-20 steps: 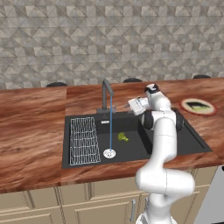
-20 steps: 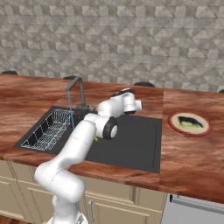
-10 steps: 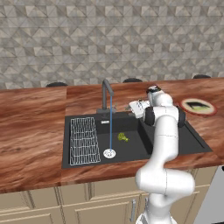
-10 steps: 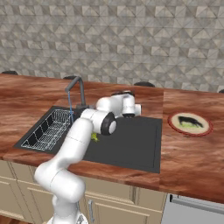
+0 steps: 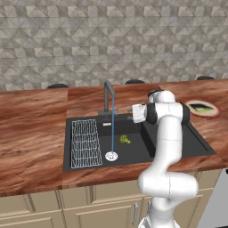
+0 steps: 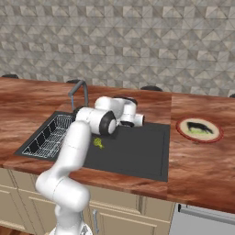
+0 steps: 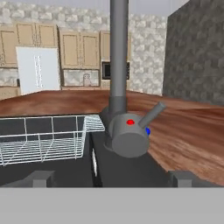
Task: Turn on the sink faucet. Then move the broccoli from the counter to the sink. Turn off the sink. Move the vegetable from the sink to the pot next to the stove. Finally move the pot to the rear center burner.
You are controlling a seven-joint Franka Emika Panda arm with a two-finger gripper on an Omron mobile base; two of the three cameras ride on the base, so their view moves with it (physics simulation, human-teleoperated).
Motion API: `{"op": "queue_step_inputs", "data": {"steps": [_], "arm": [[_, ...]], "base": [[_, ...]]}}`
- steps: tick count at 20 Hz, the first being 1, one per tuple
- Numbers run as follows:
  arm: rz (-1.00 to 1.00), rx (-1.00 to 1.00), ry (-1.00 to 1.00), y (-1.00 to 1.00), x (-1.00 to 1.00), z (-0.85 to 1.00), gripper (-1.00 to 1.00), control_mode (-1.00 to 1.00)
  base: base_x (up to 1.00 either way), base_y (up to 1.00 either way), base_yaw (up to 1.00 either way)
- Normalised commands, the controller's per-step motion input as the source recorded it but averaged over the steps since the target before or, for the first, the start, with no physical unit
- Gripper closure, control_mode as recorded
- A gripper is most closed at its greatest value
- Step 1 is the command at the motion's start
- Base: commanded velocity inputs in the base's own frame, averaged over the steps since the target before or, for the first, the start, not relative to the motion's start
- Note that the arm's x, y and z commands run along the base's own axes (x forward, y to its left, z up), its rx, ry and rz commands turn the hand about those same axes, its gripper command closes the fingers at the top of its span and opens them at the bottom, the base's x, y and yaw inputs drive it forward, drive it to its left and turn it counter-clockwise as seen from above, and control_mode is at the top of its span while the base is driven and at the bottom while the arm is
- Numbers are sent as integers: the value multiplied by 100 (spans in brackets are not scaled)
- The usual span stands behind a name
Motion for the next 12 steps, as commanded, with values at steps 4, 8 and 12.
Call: {"op": "queue_step_inputs", "data": {"steps": [4,8,12], "arm": [[-14,0,-14,11,25,0,-100,-100],[-11,0,-13,6,25,0,-100,-100],[-8,0,-4,8,5,2,-100,-100]], "base": [[0,0,0],[0,0,0],[0,0,0]]}}
